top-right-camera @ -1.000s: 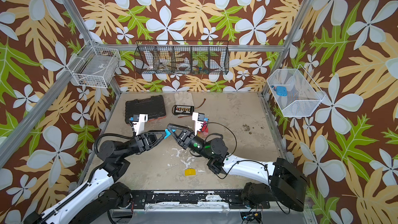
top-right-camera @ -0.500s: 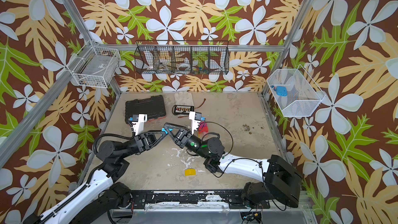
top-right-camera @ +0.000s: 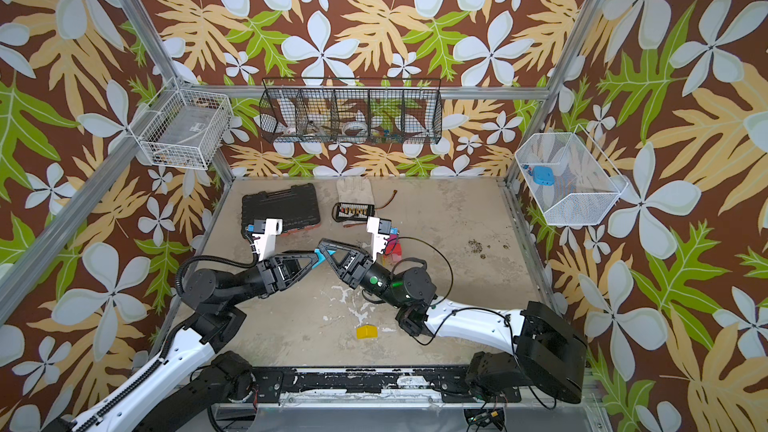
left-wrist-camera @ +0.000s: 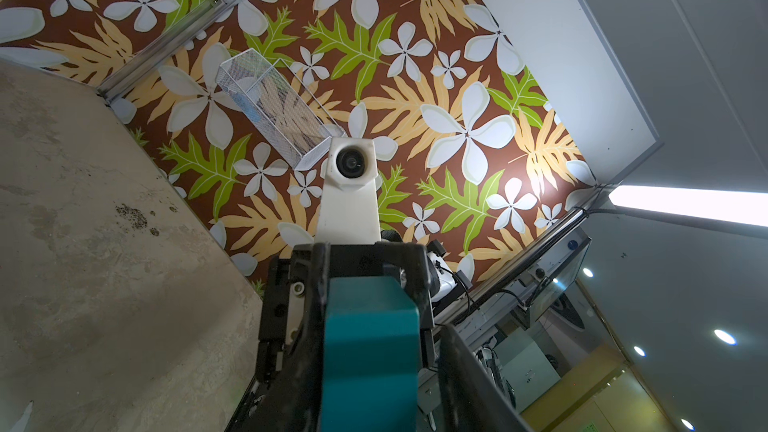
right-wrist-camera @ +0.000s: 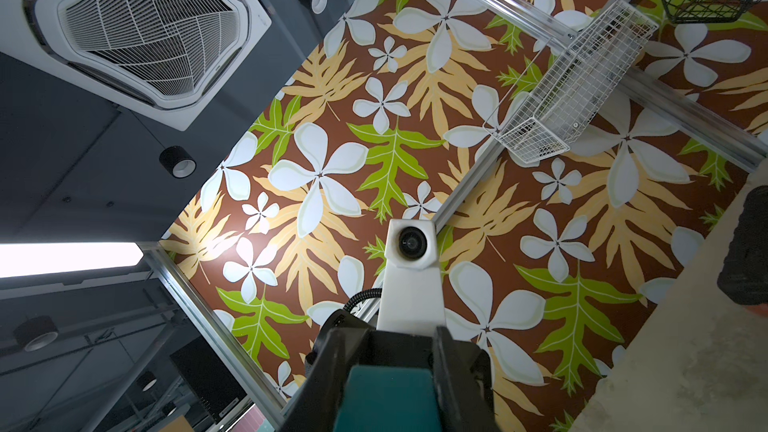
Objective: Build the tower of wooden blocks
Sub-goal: 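Bring the teal block to the left gripper and grasp it with both grippers, then carry the teal block with the left gripper toward the stack while the right gripper withdraws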
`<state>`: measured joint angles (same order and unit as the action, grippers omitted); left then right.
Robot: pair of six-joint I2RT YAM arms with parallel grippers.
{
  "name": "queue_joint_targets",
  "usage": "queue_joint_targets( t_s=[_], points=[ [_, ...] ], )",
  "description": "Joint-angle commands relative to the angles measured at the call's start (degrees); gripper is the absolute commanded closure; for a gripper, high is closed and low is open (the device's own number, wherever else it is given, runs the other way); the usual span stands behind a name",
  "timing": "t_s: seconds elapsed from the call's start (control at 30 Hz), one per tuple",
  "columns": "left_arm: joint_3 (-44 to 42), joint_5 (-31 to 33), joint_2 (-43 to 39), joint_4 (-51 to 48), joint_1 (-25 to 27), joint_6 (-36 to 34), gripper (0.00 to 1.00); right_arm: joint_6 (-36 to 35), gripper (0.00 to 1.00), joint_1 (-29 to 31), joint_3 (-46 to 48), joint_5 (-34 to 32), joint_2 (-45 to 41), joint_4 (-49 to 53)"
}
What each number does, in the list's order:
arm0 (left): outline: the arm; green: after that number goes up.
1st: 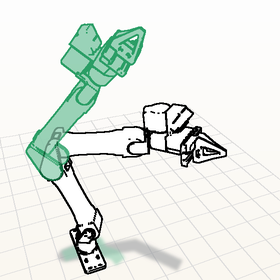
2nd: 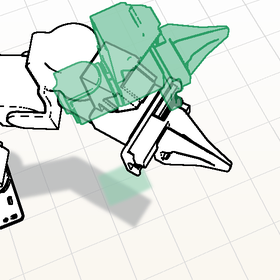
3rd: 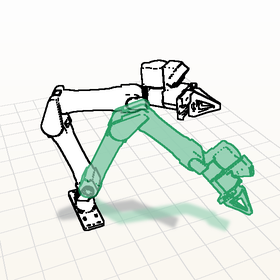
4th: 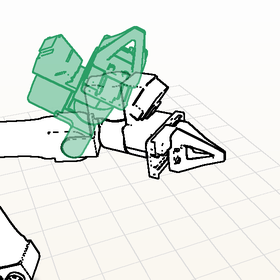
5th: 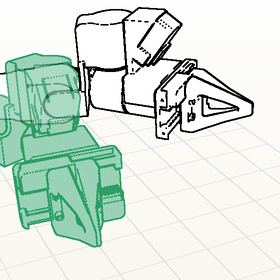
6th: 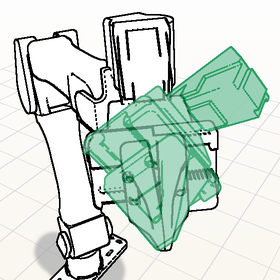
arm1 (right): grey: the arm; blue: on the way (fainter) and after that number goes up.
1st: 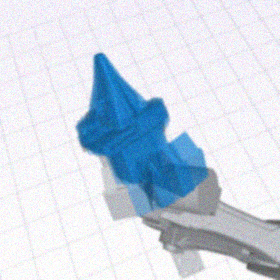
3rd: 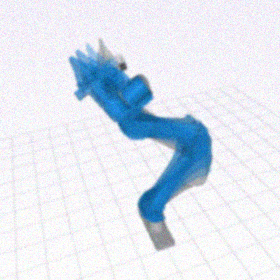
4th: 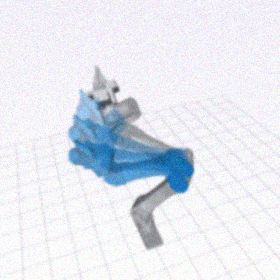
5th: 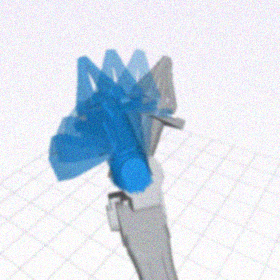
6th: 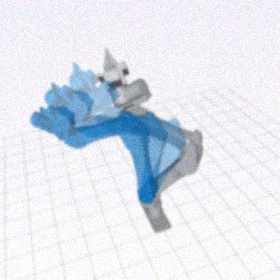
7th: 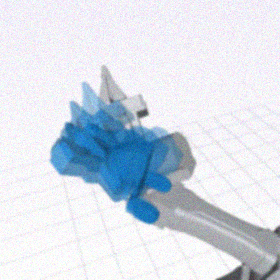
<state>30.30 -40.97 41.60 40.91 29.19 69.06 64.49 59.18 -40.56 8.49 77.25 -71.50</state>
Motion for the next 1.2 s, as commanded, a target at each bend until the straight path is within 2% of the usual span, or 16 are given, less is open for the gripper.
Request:
queue_joint_targets(
  t_s=[0.0,0.37,0.4,0.5,0.6,0.73,0.83,0.93,1.03,1.17],
  points=[
    [0.90,0.62,-0.38,1.88,-0.01,-1.05,0.56,0.11,1.00,0.18,0.13,-0.32,-0.09,1.37],
    [1.15,-0.23,0.32,1.50,0.00,-2.53,0.76,-0.41,0.99,0.59,-0.49,-0.48,-0.07,3.34],
    [1.41,-0.34,0.34,0.96,0.00,-3.22,0.78,-0.69,0.92,0.55,-0.40,-0.58,-0.23,3.85],
    [3.25,-0.04,0.16,-4.62,-0.01,-7.83,0.81,-2.58,0.62,0.59,0.32,-1.24,-2.12,6.30],
    [5.76,1.67,0.23,-12.69,-0.01,-14.72,0.82,-5.73,0.35,0.35,0.82,-3.76,-7.12,14.27],
    [7.83,4.43,1.47,-19.61,-0.01,-22.46,0.86,-9.29,0.15,-1.22,1.91,-9.43,-18.12,30.65],
    [8.10,6.51,3.38,-20.33,-0.01,-25.92,0.88,-11.44,0.12,-3.65,-0.84,-16.01,-26.73,51.44],
    [8.99,7.49,6.23,-20.03,-0.01,-29.33,0.92,-13.75,0.12,-5.74,-1.25,-22.66,-33.92,66.25],
    [10.20,8.06,9.01,-19.13,-0.01,-34.25,0.98,-16.28,0.11,-6.18,1.77,-29.12,-40.95,73.62],
    [10.03,8.55,10.77,-13.52,0.00,-41.16,1.00,-18.28,0.10,-6.18,8.84,-34.80,-49.51,76.03]
  ],
)
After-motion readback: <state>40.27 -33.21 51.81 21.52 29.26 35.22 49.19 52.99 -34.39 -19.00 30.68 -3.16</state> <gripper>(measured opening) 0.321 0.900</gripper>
